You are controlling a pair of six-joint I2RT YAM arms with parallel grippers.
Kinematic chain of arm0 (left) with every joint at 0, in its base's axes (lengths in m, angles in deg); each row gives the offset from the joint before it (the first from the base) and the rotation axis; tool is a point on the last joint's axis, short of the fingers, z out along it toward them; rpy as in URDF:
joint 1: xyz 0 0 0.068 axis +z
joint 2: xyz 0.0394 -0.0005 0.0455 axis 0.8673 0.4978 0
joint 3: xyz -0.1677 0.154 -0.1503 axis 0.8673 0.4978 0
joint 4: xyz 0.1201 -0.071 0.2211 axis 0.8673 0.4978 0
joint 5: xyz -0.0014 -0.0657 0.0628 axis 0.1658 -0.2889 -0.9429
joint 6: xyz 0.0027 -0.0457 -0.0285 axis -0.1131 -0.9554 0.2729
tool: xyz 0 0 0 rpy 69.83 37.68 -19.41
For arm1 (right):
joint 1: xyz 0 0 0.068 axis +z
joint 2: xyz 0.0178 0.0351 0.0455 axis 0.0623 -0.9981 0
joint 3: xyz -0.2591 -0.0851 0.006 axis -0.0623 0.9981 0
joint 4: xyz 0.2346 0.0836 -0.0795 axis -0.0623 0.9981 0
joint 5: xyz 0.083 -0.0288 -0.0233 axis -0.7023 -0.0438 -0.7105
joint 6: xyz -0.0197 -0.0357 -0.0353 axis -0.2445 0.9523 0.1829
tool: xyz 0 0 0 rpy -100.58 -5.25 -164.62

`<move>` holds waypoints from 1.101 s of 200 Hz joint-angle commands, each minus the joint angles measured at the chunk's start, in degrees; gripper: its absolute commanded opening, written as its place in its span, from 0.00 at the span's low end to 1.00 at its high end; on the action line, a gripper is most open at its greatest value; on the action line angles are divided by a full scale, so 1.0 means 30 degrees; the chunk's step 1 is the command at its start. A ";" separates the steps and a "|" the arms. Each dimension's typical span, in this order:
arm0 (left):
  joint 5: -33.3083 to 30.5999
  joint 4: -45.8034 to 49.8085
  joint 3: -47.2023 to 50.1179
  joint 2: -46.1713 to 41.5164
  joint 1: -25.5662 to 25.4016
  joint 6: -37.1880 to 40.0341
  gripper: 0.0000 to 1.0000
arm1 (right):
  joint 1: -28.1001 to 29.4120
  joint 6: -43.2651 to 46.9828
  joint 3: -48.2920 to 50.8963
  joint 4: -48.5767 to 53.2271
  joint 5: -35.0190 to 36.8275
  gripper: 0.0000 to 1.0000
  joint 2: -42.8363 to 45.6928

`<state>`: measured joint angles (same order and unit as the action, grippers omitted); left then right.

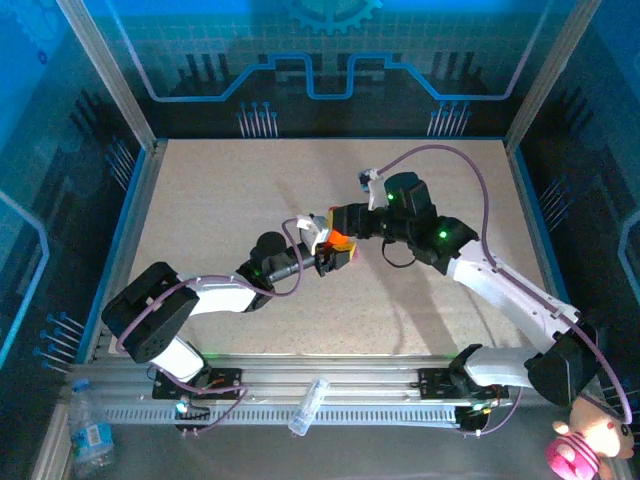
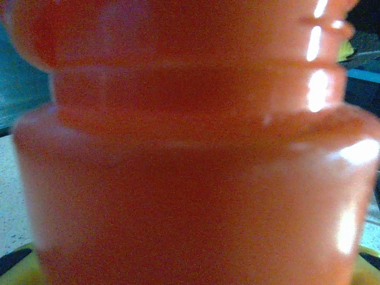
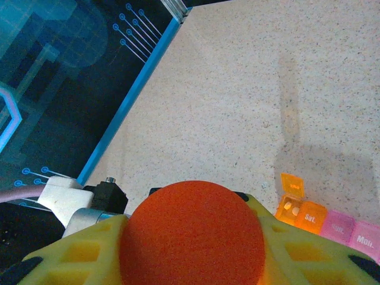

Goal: Sort the pills into containers

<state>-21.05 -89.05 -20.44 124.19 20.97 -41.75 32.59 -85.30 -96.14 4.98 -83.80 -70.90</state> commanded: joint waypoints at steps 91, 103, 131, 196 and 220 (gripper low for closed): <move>-0.0169 -0.3967 -0.0436 -0.1460 0.0212 -0.0668 0.00 | -0.1394 0.0478 0.1730 0.3751 0.1284 0.32 0.0754; -0.0168 -0.4009 -0.0464 -0.1442 0.0210 -0.0732 0.00 | -0.1390 0.0422 0.1858 0.3693 0.1234 0.32 0.0806; -0.0306 -0.4447 -0.0610 -0.1108 0.0231 -0.0998 0.00 | -0.1390 -0.0361 0.2302 0.3019 0.0783 0.32 0.1036; -0.0610 -0.5623 -0.0787 -0.0417 0.0199 -0.1595 0.00 | -0.1223 -0.3631 0.4396 -0.0509 0.0080 0.31 0.2381; -0.0677 -0.5524 -0.0815 -0.0434 0.0219 -0.1499 0.00 | -0.0970 -0.3341 0.4407 -0.0452 0.0197 0.31 0.2369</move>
<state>-19.08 -91.76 -20.44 124.34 20.55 -44.09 29.62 -94.13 -85.52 -4.63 -84.19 -63.51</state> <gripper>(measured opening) 0.521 0.467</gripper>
